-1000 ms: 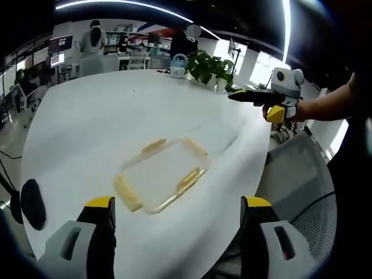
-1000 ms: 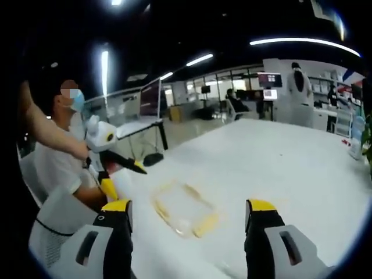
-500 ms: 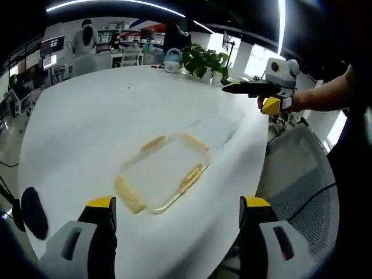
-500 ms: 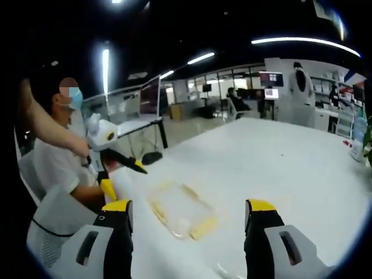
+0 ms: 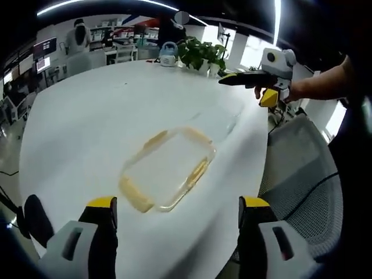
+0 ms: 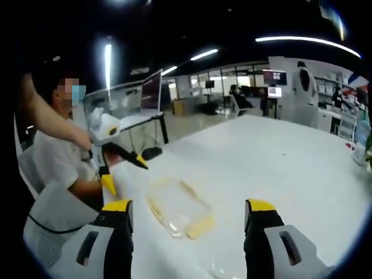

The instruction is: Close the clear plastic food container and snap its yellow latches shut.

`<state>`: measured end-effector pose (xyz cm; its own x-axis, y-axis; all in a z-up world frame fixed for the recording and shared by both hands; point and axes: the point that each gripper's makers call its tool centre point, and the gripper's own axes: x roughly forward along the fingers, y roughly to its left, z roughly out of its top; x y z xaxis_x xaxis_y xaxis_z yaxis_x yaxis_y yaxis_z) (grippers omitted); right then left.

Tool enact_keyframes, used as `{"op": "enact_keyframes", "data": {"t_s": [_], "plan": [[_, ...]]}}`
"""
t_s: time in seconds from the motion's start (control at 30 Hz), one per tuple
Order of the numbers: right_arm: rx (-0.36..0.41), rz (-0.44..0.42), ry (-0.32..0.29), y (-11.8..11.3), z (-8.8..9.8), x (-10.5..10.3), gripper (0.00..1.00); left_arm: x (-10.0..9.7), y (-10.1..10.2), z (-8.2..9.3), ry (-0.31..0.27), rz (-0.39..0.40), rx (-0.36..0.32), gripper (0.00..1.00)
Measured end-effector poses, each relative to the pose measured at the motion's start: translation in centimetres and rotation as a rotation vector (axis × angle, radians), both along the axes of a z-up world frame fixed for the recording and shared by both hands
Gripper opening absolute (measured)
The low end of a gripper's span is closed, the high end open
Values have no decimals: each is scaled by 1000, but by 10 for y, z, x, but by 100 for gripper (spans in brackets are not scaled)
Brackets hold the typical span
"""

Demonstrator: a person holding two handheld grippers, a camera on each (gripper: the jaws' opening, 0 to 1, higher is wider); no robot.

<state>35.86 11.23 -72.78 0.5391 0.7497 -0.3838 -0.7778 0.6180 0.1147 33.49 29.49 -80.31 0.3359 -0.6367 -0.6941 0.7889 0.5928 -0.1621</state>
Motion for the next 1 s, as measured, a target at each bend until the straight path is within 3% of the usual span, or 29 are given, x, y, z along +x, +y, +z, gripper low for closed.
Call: {"op": "enact_keyframes", "data": {"t_s": [1.0], "plan": [[-43, 37, 15, 4, -11, 7, 77, 17, 6, -12, 6, -121, 95, 85]]}}
